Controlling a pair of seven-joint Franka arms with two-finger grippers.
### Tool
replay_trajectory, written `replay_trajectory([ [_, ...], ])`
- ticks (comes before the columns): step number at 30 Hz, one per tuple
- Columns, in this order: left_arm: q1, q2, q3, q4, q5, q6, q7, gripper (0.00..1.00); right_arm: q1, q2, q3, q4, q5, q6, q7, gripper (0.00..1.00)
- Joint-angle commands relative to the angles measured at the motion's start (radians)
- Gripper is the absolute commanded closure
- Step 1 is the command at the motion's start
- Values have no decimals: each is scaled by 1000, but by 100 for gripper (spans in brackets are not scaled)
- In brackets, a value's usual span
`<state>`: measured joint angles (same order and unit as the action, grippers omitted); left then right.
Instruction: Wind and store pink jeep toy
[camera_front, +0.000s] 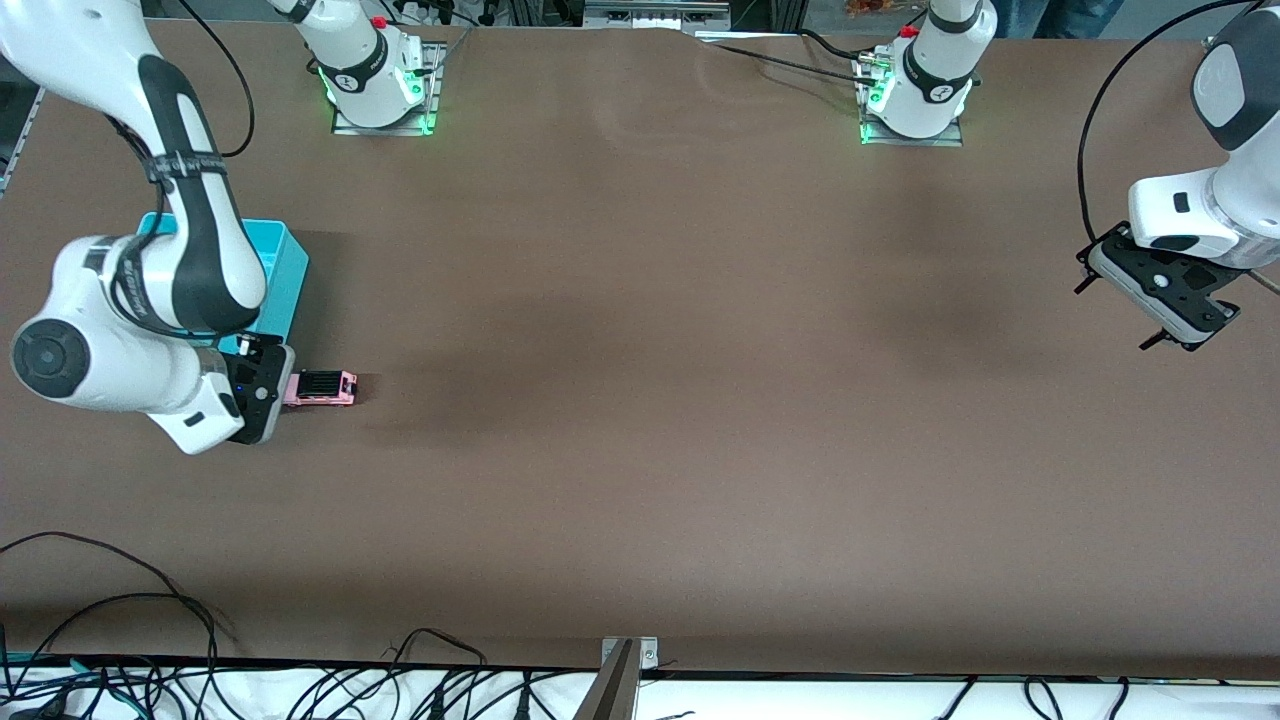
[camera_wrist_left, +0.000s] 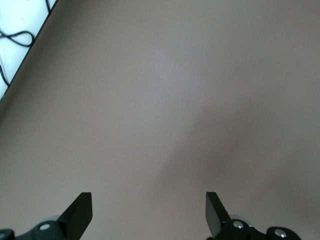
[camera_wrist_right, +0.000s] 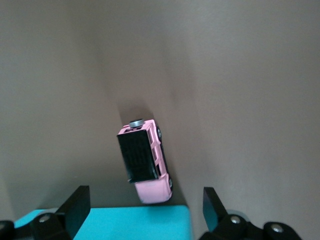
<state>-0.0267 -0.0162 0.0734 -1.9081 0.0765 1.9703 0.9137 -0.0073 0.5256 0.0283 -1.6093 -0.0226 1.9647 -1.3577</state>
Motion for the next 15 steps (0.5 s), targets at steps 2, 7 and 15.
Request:
replay_trajectory([
  [2, 8, -4, -20, 76, 29, -111, -157, 0, -2, 47, 1, -14, -11, 54, -95, 0],
  [7, 8, -4, -33, 122, 29, -179, -284, 0, -5, 57, 1, -78, -8, 150, -156, 0],
  [15, 40, -4, -95, 205, 28, -281, -464, 0, -10, 42, -2, -188, -8, 243, -190, 0],
])
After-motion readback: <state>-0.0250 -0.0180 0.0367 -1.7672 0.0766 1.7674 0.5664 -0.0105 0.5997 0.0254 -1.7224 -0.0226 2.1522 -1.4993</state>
